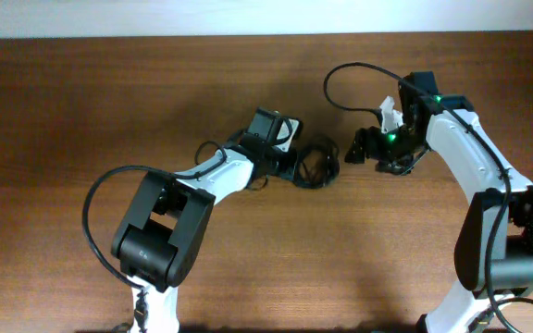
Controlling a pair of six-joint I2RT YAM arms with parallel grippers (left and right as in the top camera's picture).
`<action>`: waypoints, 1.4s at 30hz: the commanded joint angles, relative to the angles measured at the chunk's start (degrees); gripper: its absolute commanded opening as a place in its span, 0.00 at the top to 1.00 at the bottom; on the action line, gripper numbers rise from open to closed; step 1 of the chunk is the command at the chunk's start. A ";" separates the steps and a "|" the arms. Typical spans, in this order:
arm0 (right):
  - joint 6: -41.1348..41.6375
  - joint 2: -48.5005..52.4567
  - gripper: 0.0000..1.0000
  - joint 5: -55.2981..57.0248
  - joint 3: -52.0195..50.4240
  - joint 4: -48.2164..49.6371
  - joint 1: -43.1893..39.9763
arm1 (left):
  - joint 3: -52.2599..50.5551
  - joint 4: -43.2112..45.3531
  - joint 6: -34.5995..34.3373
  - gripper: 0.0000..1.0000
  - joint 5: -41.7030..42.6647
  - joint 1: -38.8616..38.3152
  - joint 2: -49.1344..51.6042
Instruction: Untangle cables
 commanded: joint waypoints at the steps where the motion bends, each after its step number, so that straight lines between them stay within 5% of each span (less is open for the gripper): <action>1: -5.07 0.55 0.27 0.50 0.68 -4.90 0.15 | -0.44 -10.45 10.88 1.00 2.97 -0.50 -0.74; 5: -5.51 0.55 0.34 0.48 -0.66 -9.84 1.22 | 2.23 -18.82 17.07 1.00 -3.19 -0.50 -8.98; 11: -3.30 0.55 0.38 0.26 -2.71 -7.91 4.68 | 2.34 -23.82 13.14 1.00 -2.23 0.35 -22.18; 15: -2.97 0.52 0.37 -8.20 -2.69 -2.69 4.66 | 2.34 -26.97 12.90 1.00 12.94 2.62 -22.77; 20: -17.75 0.52 0.38 -34.34 -2.69 -2.54 3.48 | 2.34 -28.70 12.87 1.00 34.86 10.01 -22.77; 27: -17.68 0.52 0.44 -46.34 -2.69 -2.43 3.54 | 2.34 -25.09 9.42 1.00 48.46 13.22 -22.77; 28: -17.68 0.52 0.46 -47.78 -2.69 -2.40 3.58 | 2.34 -23.56 7.48 1.00 48.59 13.22 -22.77; 32: -17.68 0.52 0.96 -37.94 -2.69 -1.57 3.58 | 2.34 -21.11 6.84 1.00 41.88 13.22 -22.77; 38: -5.11 0.55 0.96 -1.16 -2.71 -1.09 3.48 | 2.27 -22.80 6.91 1.00 34.03 13.11 -22.77; 42: -15.17 0.52 0.70 -25.77 -2.69 -1.42 2.69 | 2.27 -24.92 5.29 1.00 34.49 13.11 -22.77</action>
